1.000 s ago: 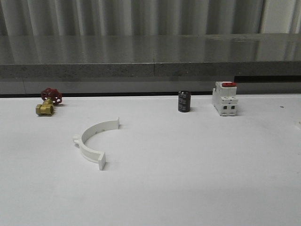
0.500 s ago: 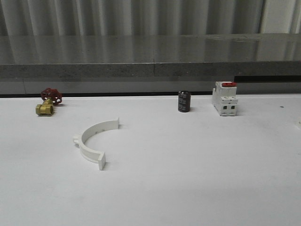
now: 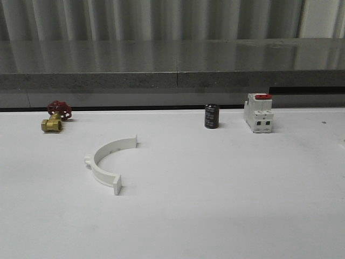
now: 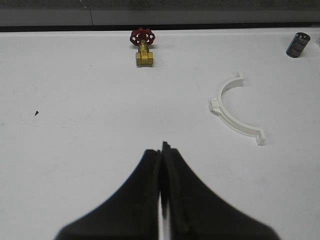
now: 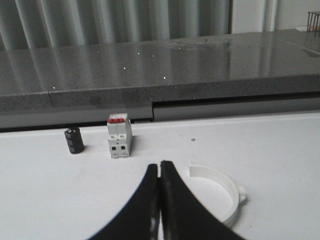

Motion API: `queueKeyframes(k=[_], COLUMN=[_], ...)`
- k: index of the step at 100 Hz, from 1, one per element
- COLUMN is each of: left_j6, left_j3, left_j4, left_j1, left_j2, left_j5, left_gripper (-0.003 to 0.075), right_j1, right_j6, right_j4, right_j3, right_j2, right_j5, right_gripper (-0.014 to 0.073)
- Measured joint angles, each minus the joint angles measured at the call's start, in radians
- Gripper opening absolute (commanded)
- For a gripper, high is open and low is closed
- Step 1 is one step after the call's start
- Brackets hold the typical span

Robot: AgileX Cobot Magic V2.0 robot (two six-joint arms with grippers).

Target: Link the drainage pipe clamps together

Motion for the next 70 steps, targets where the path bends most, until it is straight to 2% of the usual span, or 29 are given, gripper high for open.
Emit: queueKeyframes(k=[16,44,57,70], left_j6=[0.0,0.0,0.0,0.0], left_j3=[0.0,0.0,0.0,0.0], left_j4=[0.0,0.0,0.0,0.0], left_j1=[0.0,0.0,0.0,0.0], left_j2=[0.0,0.0,0.0,0.0], left_j5=[0.0,0.002,0.002,0.004], left_gripper=[-0.0021,-0.0021,-0.0021,-0.0021], right_j1=[0.0,0.0,0.0,0.0], right_j6=[0.0,0.0,0.0,0.0], right_j4=[0.006,0.007,0.027,0.066], right_j3=[-0.192,-0.534,-0.627,-0.648], right_j2=[0.103,0.514,0.686,0.806], right_j5=[0.145,0.488,0.556,0.588], right_gripper=[-0.0067,-0.0067,-0.0067,-0.0064])
